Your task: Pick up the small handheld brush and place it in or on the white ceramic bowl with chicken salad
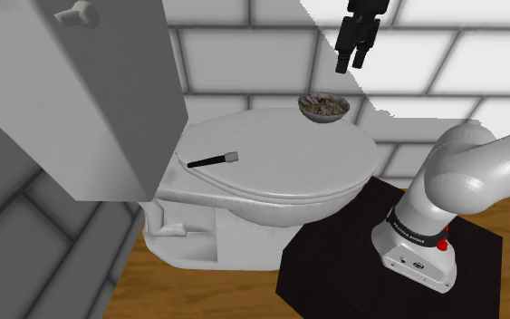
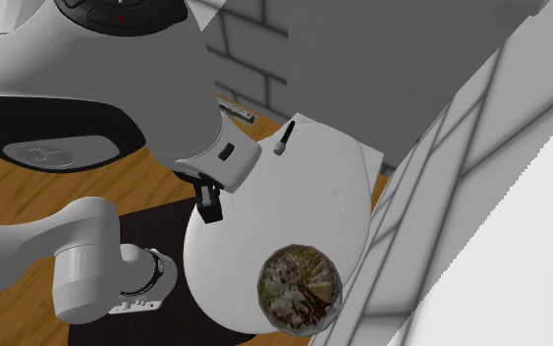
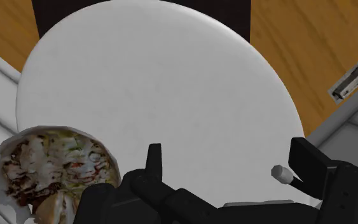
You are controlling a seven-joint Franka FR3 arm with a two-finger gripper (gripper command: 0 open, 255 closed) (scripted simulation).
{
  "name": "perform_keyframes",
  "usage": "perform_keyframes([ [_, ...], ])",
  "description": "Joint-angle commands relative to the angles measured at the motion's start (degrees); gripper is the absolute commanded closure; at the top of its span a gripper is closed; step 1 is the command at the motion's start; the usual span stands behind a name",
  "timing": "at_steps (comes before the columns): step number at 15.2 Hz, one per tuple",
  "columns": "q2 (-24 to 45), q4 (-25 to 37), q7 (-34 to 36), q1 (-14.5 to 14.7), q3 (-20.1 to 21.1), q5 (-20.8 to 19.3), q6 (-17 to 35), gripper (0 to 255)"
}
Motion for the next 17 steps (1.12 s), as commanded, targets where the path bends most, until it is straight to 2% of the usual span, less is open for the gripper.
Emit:
perform_keyframes([
  [1,0.0,0.0,0.0,0.0,0.0,0.0,0.0,0],
  [9,14.78,2.8,-7.89,5.33,2.12,0.01,10.21,0],
  [17,30.06,9.0,-14.77,9.75,5.19,-0.52,17.7,0],
])
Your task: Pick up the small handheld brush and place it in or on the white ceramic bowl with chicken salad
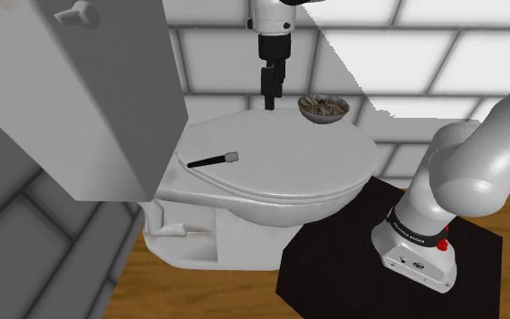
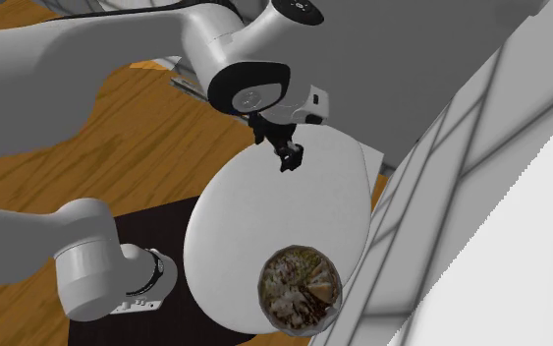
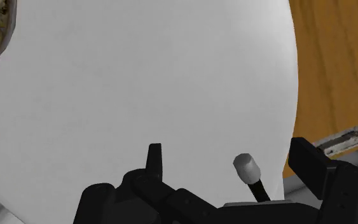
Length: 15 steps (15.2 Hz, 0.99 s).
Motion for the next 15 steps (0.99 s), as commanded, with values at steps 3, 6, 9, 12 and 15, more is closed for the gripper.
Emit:
perform_keyframes([
  [3,8.14,4.44,-3.18,1.96,1.76,-0.72,2.98,0],
  [6,13.75,7.76,-5.18,3.4,3.21,-1.54,4.72,0],
  [9,19.28,11.35,-6.97,4.86,4.7,-2.66,6.11,0],
  [12,24.76,15.19,-8.58,6.39,6.15,-4.07,7.16,0],
  [15,30.18,19.25,-10.05,8.06,7.53,-5.74,7.89,0],
])
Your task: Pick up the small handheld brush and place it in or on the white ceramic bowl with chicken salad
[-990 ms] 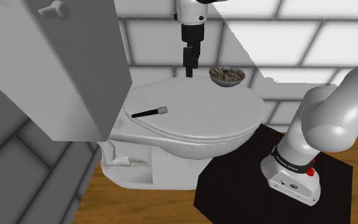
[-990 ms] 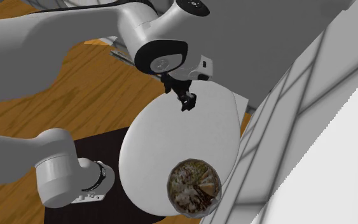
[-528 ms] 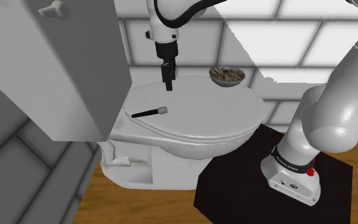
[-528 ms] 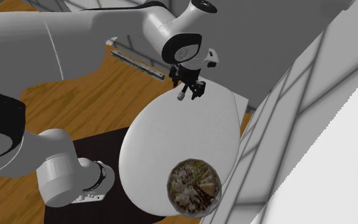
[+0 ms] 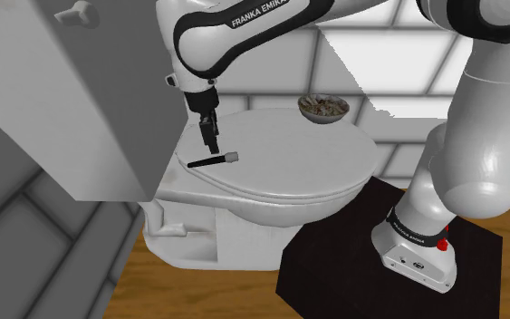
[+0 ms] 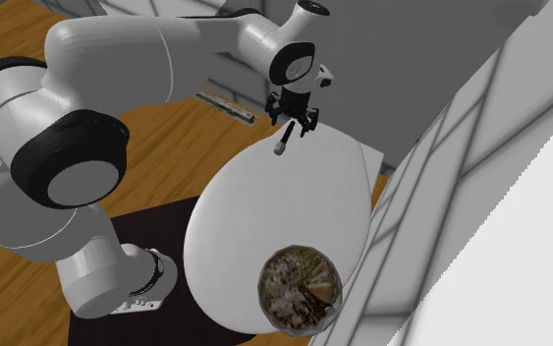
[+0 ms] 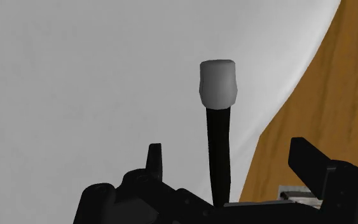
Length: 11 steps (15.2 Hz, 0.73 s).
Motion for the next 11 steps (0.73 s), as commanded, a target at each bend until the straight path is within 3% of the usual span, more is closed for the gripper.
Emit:
perform_keyframes([
  [1,2.3,1.35,-0.62,0.79,0.63,-0.74,0.7,0],
  [8,3.27,-3.31,-0.48,0.8,0.57,-0.94,6.32,0],
  [11,3.27,-3.32,-0.48,0.8,0.57,-0.94,6.32,0],
])
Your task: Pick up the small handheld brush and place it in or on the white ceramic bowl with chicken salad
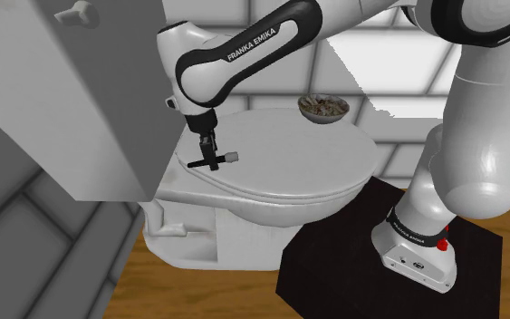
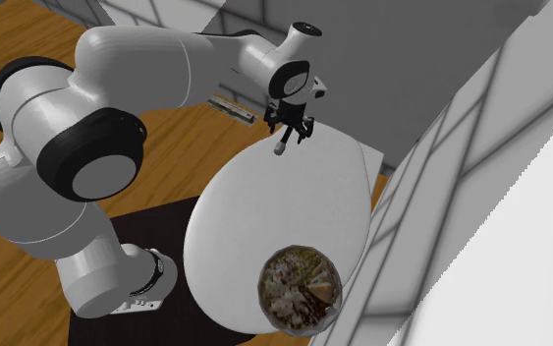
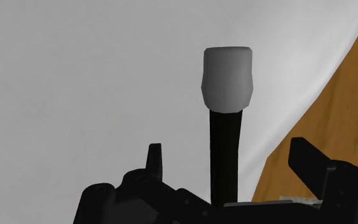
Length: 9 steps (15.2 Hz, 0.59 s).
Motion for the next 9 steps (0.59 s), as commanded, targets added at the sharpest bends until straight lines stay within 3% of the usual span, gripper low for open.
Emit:
perform_keyframes([
  [1,0.04,-0.1,-0.01,-0.01,-0.01,-0.01,0.16,0],
  [5,0.04,-0.09,-0.01,-0.01,-0.01,-0.01,0.14,0],
  [6,0.04,-0.09,-0.01,-0.01,-0.01,-0.01,0.14,255],
  [9,0.11,0.03,0.03,0.01,0.0,-0.02,0.1,255],
])
